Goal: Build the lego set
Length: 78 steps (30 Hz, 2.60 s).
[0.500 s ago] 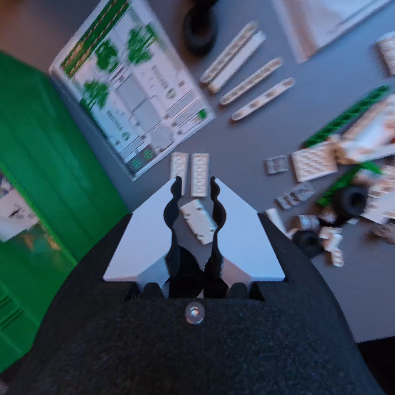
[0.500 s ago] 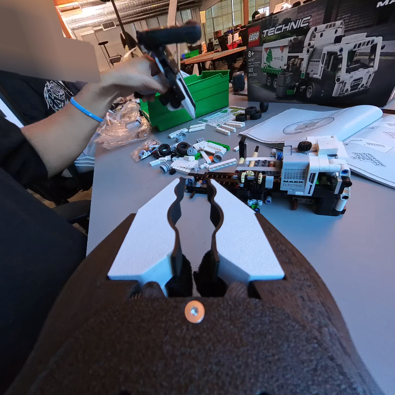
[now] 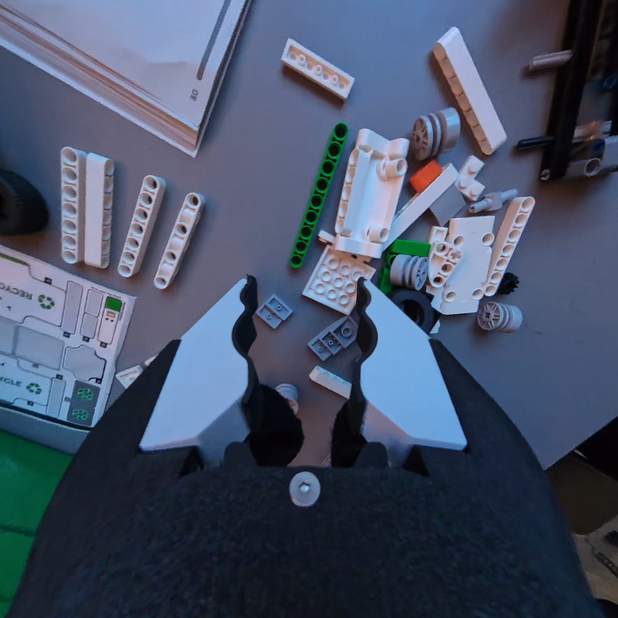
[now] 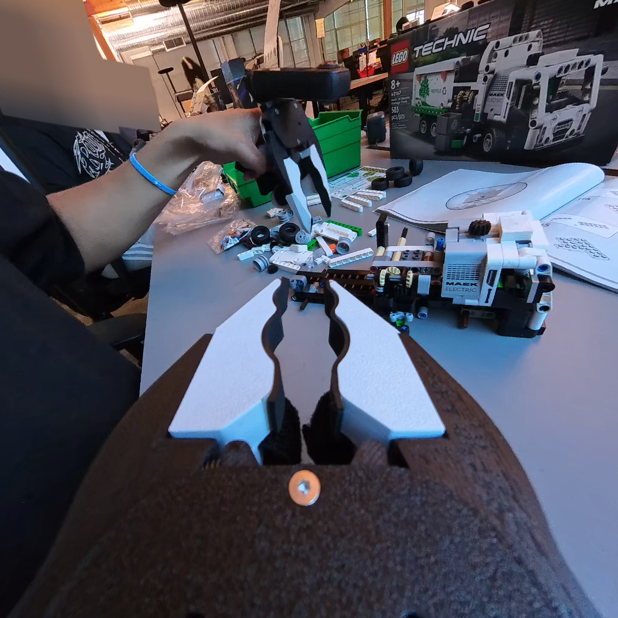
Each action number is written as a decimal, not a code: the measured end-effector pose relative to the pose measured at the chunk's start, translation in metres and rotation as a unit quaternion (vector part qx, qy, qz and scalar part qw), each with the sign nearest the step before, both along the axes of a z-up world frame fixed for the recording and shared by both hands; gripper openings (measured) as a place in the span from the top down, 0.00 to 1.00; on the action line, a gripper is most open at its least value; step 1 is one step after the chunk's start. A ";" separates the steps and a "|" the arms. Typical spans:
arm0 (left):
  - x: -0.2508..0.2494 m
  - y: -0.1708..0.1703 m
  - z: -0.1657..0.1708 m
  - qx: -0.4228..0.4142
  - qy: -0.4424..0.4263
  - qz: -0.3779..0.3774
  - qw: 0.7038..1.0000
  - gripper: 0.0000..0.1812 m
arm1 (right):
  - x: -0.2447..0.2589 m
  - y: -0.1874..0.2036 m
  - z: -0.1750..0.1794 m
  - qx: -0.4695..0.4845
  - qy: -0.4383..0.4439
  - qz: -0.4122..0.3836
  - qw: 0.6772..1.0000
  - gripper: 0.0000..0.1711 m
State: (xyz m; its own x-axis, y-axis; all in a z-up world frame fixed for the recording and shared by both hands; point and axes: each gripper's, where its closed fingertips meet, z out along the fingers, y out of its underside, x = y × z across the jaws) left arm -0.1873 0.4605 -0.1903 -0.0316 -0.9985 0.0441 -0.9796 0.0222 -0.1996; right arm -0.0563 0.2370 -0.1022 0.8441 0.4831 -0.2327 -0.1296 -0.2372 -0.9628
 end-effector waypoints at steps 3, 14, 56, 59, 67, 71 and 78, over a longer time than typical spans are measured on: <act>0.001 -0.006 0.000 0.007 -0.001 -0.020 1.000 0.68 | 0.000 0.000 0.000 -0.001 0.002 0.000 1.000 0.88; 0.032 -0.008 0.024 0.043 -0.081 -0.045 0.995 0.77 | -0.001 0.000 -0.001 -0.003 0.000 0.002 1.000 0.88; -0.137 0.089 0.001 0.150 0.063 0.352 0.922 0.97 | -0.002 0.000 -0.001 -0.006 0.005 0.007 1.000 0.88; -0.134 0.092 -0.001 0.142 0.045 0.362 0.920 0.97 | -0.002 0.000 -0.001 -0.006 0.006 0.007 1.000 0.88; -0.126 0.099 0.027 0.193 -0.008 0.368 0.910 0.91 | -0.001 0.000 -0.001 -0.006 0.008 0.006 1.000 0.88; -0.080 0.027 0.039 0.040 -0.099 0.316 0.943 0.91 | -0.002 0.000 -0.001 -0.007 0.007 0.008 1.000 0.88; -0.073 -0.010 0.010 -0.035 -0.059 0.322 0.944 0.89 | -0.002 -0.001 -0.001 -0.005 0.006 0.009 1.000 0.88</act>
